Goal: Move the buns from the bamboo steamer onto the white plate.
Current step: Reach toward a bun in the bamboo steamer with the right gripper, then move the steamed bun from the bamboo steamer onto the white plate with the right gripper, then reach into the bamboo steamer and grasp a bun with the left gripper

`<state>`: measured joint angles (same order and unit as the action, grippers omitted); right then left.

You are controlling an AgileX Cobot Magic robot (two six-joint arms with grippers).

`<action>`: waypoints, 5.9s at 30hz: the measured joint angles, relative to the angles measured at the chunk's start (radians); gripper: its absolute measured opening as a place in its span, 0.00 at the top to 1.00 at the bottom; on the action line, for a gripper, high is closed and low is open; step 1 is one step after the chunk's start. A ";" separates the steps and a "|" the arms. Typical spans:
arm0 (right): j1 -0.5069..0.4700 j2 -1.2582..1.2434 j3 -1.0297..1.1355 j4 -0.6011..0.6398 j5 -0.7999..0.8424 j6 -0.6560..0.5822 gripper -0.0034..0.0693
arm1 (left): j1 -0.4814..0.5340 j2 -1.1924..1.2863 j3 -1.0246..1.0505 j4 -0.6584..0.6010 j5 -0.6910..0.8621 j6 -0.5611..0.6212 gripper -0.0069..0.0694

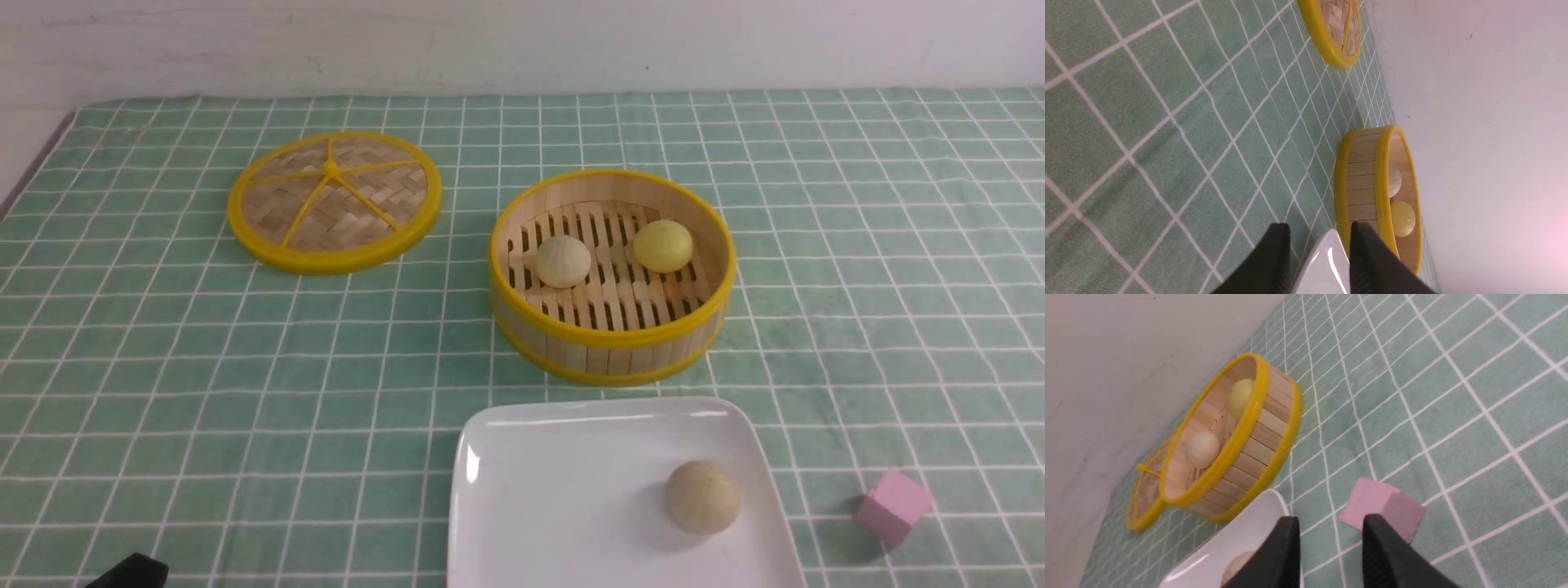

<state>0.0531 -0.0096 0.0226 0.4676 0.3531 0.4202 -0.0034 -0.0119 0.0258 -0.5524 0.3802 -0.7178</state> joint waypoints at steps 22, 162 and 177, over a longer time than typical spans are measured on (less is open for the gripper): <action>0.000 0.564 -0.528 -0.290 0.492 -0.214 0.95 | 0.000 0.510 -0.468 0.224 0.584 0.397 0.91; 0.596 0.733 -0.641 -0.765 0.561 -0.049 0.96 | -0.476 1.744 -1.463 0.284 0.583 0.397 0.56; 0.596 0.731 -0.641 -0.765 0.554 -0.049 0.95 | -0.561 2.228 -2.063 0.587 0.565 0.322 0.39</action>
<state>0.6489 0.7215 -0.6181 -0.2969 0.9071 0.3711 -0.5641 2.2157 -2.0374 0.0349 0.9449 -0.3954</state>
